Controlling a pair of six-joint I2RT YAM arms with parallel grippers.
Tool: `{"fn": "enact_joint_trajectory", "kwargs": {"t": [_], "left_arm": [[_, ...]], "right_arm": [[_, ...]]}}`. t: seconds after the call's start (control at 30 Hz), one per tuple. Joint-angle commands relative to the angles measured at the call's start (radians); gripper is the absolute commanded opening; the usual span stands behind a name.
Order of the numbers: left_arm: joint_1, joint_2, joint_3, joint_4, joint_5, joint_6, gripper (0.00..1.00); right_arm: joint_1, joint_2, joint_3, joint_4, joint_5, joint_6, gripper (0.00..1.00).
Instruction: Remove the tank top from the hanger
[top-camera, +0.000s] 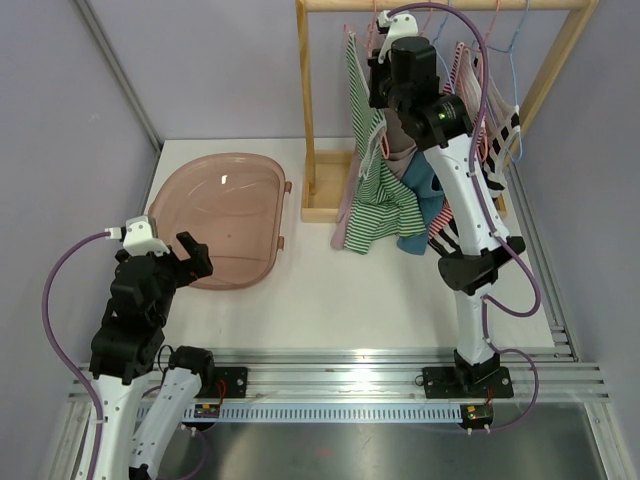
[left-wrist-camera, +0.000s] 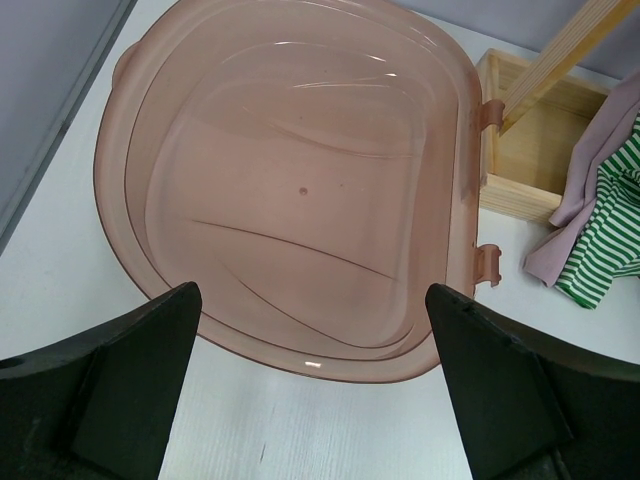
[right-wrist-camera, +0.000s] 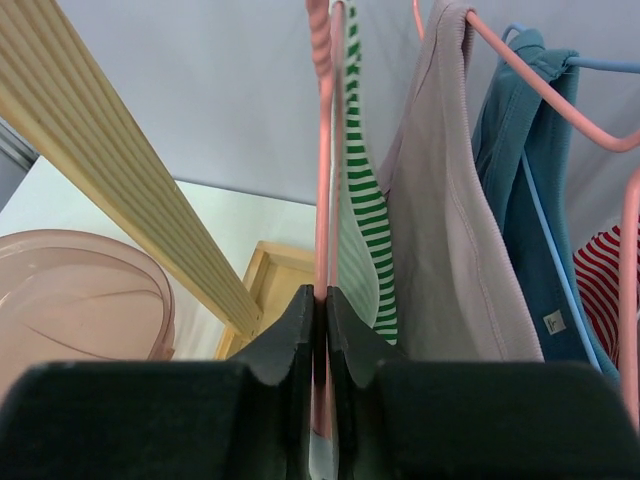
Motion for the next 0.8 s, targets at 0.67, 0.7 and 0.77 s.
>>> {"fn": "enact_joint_trajectory", "kwargs": {"t": [0.67, 0.7, 0.77], "left_arm": [[-0.003, -0.014, -0.002, 0.049, 0.003, -0.002, 0.99], [-0.003, -0.012, 0.001, 0.051, 0.013, 0.001, 0.99], [-0.003, 0.001, 0.015, 0.049, 0.026, 0.003, 0.99]], "right_arm": [[0.004, -0.182, -0.027, 0.222, -0.033, 0.093, 0.00], [0.005, -0.188, -0.025, 0.215, -0.042, 0.093, 0.00], [0.005, -0.211, -0.033, 0.180, -0.058, 0.110, 0.00]]}}
